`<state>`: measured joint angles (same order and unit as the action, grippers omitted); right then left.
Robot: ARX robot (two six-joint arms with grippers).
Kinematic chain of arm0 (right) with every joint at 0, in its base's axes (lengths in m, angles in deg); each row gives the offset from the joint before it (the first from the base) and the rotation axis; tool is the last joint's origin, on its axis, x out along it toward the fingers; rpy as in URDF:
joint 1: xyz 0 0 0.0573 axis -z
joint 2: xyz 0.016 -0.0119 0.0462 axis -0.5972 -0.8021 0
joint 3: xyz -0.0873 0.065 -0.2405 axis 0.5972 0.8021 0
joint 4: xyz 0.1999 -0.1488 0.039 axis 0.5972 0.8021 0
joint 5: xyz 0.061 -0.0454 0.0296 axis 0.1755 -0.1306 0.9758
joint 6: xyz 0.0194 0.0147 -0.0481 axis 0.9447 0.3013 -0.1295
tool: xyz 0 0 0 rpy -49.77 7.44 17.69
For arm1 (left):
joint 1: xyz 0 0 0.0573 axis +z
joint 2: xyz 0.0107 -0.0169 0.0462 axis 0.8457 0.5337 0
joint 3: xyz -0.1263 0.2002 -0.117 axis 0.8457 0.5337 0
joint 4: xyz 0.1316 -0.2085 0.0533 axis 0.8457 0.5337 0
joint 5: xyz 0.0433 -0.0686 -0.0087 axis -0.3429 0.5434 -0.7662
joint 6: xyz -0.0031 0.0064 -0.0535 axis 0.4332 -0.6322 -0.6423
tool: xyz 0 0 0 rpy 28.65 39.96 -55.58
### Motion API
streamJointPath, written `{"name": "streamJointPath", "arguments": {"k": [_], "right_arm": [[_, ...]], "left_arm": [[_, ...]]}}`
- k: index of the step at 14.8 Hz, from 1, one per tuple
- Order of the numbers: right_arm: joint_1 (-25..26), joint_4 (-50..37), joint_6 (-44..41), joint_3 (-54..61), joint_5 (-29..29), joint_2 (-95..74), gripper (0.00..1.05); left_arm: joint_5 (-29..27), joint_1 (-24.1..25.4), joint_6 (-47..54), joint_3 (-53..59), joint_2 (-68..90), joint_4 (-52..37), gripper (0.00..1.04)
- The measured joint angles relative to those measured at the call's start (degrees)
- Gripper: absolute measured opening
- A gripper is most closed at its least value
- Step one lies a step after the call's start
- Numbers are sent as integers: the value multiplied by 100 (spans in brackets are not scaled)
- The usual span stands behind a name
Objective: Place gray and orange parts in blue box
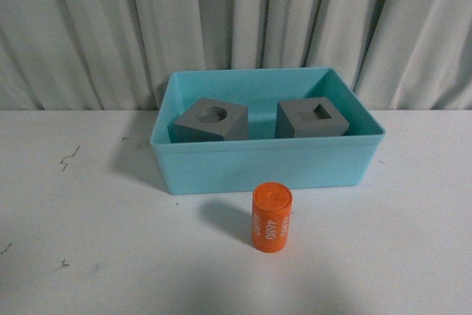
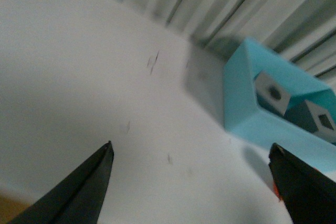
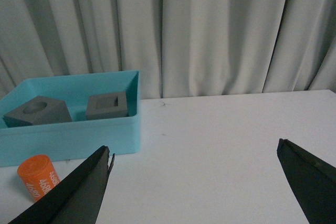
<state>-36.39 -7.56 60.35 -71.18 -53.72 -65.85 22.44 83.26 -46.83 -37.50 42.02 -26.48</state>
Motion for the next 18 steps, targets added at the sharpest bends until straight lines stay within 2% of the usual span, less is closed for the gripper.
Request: {"name": "streamJointPath", "arguments": {"k": [2,3,6,8,9,10,18], "right_arm": [[0,9,0,0,0,-2,98],[0,-2,0,0,4,-2,98],[0,2,0,0,2,0,98],[0,2,0,0,2,0,98],[0,4,0,0,4,0,98],[0,2,0,0,2,0,98],[0,0,0,0,2,0,98]], "left_arm": [[-48,-608,1093,798,-1012,-1200,68],[-256,-782,1408,798,-1058,-1412,59],[-778,-1274,1755,905,-1443,-1279,34],[-1143,-1644,1853,905,-1475,-1266,8],[-1622,-1982,1856,905,-1526,-1161,2],[-1969,-2535,1858,905,-1530,-1182,2],[-2081,-2549,1869,905,-1530,-1176,2]]}}
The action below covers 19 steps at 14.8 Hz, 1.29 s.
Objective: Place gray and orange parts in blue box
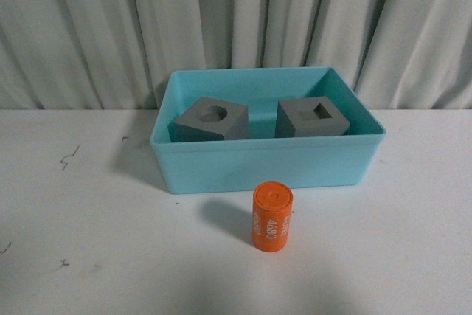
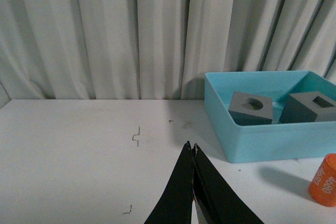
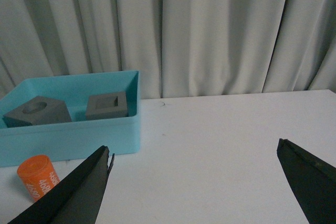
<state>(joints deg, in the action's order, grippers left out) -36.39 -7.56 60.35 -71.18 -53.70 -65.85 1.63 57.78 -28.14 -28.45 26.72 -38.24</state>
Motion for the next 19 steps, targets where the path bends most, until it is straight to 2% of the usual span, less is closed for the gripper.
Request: {"name": "streamJointPath", "arguments": {"k": [1,4,5,6,7,8,10,12,14,19], "right_arm": [[0,0,0,0,0,0,98],[0,0,0,0,0,0,98],[28,363,55,-87,83,-90,98],[267,1298,219,-623,614,-1099,98],[592,98,308,-1604,1220,-3477,98],[-83,-752,-256,-2938,2092,-5600,98],[-798,-684,-905,-3272,2382,-6959,98],[-1499,-1032,-1401,-3700,2227,-8251,98],[-1856,-1246,-1497,-4155,1856,-9095,98],[-2258,-1377,-1285,-4894,1377,-10461,98]], "left_arm": [[0,0,0,0,0,0,2],[0,0,0,0,0,0,35],[0,0,0,0,0,0,49],[0,0,0,0,0,0,60],[0,0,0,0,0,2,82],[2,0,7,0,0,0,99],[0,0,7,0,0,2,98],[2,0,7,0,0,2,98],[0,0,7,0,0,0,98],[0,0,7,0,0,0,98]]}}
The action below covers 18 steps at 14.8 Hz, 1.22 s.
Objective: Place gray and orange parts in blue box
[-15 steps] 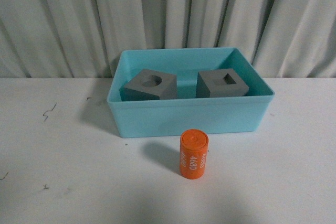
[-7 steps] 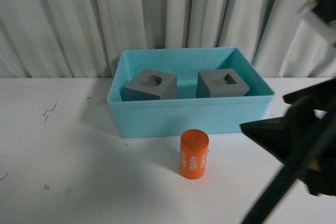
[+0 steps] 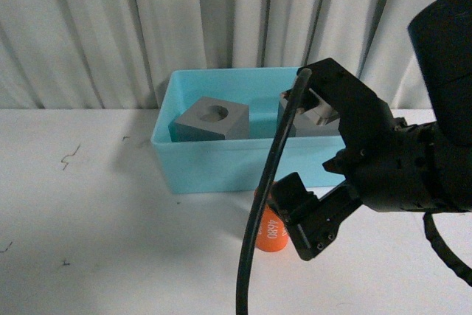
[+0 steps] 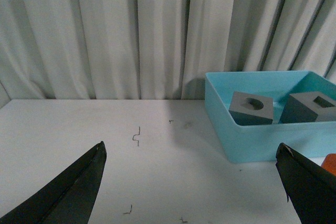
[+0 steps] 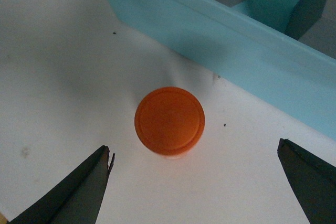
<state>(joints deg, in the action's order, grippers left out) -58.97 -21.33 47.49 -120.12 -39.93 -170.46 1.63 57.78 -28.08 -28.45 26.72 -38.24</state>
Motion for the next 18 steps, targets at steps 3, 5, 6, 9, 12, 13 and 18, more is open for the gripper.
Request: {"name": "streamJointPath", "arguments": {"k": [3,5,6,9,12,13,18], "right_arm": [[-225,48,48,-407,-138,-402,98],[-367,26,157,-813,-420,-951,98],[-393,92,229,-927,-492,-1036,98],[-433,192,302,-1082,-667,-1255,98],[-433,223,354,-1119,-778,-1410,92],[-433,236,378,-1119,-782,-1412,82],[-264,-140,802,-647,-201,-44,48]], "left_arm": [[2,0,0,0,0,2,98],[0,0,0,0,0,0,98],[0,0,0,0,0,2,98],[2,0,0,0,0,2,98],[0,0,0,0,0,0,98],[0,0,0,0,0,2,98],[0,0,0,0,0,0,98]]}}
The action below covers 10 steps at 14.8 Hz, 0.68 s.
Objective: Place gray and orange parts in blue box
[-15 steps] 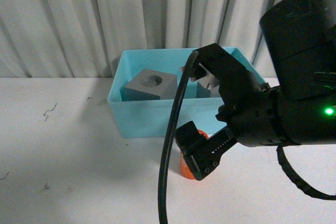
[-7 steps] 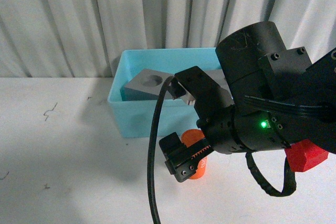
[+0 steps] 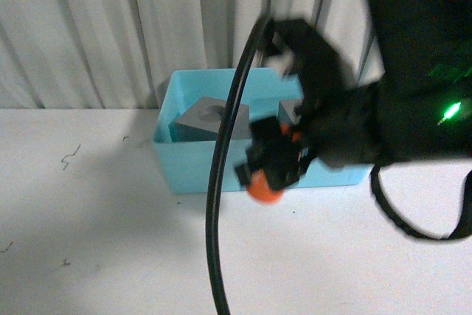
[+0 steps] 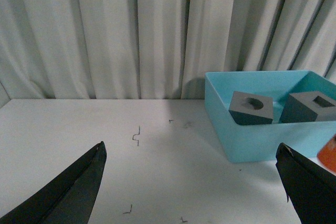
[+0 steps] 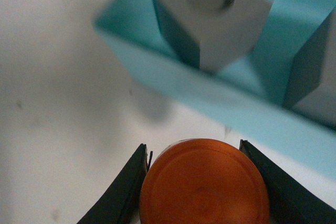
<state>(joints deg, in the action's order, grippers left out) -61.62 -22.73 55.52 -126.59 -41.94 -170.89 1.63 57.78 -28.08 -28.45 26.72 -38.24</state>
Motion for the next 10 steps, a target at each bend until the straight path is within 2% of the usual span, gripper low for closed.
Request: {"name": "streamJointPath", "arguments": {"k": [2,3,4,10], "right_arm": [[490,-365,92,-494,199,625,48],[667,-326,166,-920,70,131,48],[649,-216,293,-1165,-24,-461,47],[337,-46,411,-2214,-308,-1257,47]], "left_arm": [[2,0,0,0,0,2,98],[0,0,0,0,0,2,98],[0,0,0,0,0,2,98],[0,0,0,0,0,2,98]]}}
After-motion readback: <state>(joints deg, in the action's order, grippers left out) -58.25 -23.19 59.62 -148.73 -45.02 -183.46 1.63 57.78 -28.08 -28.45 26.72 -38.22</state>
